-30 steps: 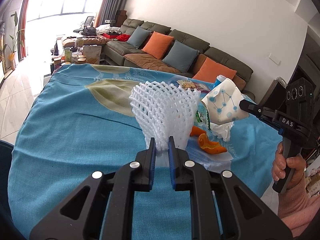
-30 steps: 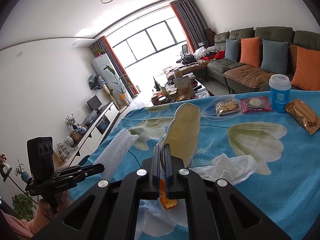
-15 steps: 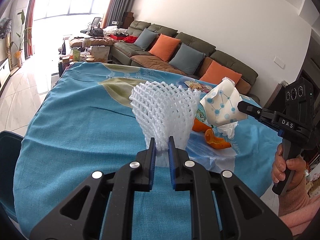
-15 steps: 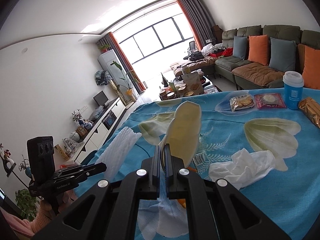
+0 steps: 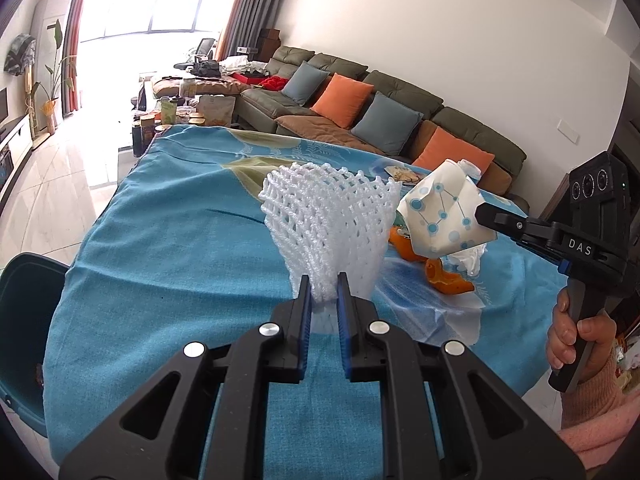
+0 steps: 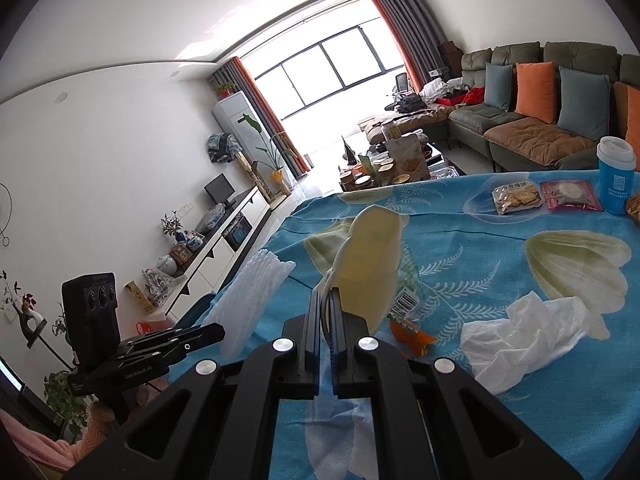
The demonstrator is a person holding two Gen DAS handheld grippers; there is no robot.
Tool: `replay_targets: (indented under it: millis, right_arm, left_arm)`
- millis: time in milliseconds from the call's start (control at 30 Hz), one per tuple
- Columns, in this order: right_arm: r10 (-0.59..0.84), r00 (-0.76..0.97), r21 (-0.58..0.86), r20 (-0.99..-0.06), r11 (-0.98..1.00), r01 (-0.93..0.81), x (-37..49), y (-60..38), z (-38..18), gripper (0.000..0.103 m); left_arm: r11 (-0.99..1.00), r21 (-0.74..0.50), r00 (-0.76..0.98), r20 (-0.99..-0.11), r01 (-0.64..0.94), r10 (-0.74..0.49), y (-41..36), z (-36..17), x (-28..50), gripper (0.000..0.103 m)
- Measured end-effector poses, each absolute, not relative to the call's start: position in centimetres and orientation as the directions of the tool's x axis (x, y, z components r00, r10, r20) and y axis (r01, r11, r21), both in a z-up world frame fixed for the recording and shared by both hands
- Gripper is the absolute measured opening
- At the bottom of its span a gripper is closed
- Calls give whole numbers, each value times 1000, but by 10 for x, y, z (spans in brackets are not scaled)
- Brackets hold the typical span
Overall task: Collect trash
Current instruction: 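Lift the foam net with the left tool while the right lifts the cup toward the bin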
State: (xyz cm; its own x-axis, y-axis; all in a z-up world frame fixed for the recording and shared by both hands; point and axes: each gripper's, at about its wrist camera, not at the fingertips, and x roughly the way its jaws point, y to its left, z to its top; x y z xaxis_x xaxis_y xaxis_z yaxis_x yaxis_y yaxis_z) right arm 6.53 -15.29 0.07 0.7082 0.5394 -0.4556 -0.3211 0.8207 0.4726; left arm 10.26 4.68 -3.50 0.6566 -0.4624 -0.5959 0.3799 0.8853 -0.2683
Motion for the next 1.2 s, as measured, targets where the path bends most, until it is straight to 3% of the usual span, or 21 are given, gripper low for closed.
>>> replay_targets:
  millis: [1200]
  right_arm:
    - [726,495,556,-478,686,-470,92,-47,-10,3]
  left_arm:
    - [948,-262,746,-592,180,-305,137,-34,66,13]
